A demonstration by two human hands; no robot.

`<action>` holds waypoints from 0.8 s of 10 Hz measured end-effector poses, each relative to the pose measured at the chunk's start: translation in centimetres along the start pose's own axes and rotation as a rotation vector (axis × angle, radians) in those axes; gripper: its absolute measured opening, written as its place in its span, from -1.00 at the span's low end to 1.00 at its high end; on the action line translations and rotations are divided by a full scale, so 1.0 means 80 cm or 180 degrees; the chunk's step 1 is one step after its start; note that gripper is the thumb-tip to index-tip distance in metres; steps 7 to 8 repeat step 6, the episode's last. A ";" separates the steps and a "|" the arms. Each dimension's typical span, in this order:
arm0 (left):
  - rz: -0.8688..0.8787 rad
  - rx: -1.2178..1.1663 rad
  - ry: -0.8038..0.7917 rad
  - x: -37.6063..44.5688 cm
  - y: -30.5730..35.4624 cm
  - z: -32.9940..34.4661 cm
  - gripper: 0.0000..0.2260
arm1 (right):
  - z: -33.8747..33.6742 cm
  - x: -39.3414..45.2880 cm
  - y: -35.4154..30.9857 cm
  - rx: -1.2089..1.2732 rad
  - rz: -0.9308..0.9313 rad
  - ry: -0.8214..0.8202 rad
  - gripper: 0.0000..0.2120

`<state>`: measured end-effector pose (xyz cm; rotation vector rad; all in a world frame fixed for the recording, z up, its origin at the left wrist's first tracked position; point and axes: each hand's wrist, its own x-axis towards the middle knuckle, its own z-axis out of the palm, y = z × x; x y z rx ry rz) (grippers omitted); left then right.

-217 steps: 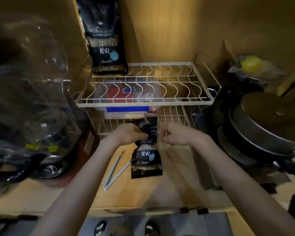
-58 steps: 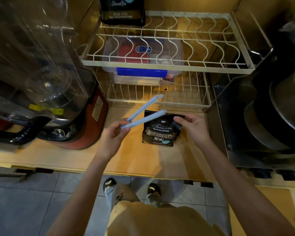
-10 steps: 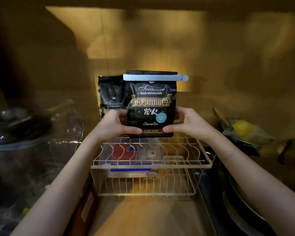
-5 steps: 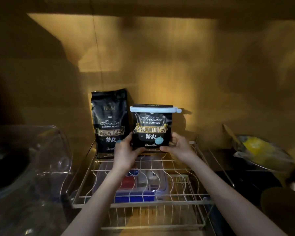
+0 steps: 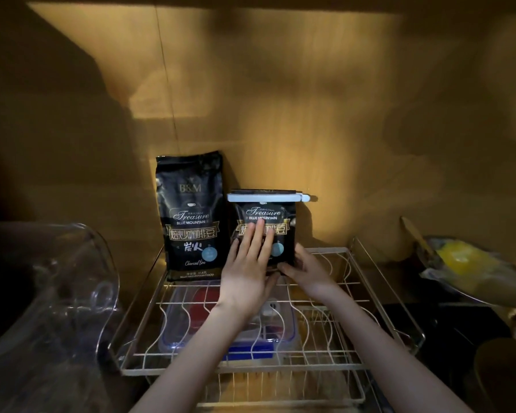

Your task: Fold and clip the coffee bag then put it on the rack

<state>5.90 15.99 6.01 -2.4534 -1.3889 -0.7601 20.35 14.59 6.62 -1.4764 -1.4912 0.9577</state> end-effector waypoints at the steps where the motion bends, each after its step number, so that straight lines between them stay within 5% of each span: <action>1: -0.0070 -0.0086 -0.0110 0.007 0.003 -0.002 -0.29 | 0.007 0.000 -0.002 -0.0239 0.0030 0.0144 -0.58; 3: -0.0183 -0.0327 -0.1012 0.022 0.005 -0.039 -0.33 | 0.003 -0.020 -0.040 -0.0965 0.0159 0.0258 -0.58; 4: -0.0418 -0.1036 -0.1242 0.042 0.000 -0.082 -0.39 | -0.018 -0.048 -0.083 -0.0828 -0.0165 0.0427 -0.51; 6: -0.0568 -0.1394 -0.0618 0.081 -0.013 -0.194 -0.49 | -0.090 -0.173 -0.225 0.0250 -0.2062 0.1227 -0.69; 8: -0.0568 -0.1394 -0.0618 0.081 -0.013 -0.194 -0.49 | -0.090 -0.173 -0.225 0.0250 -0.2062 0.1227 -0.69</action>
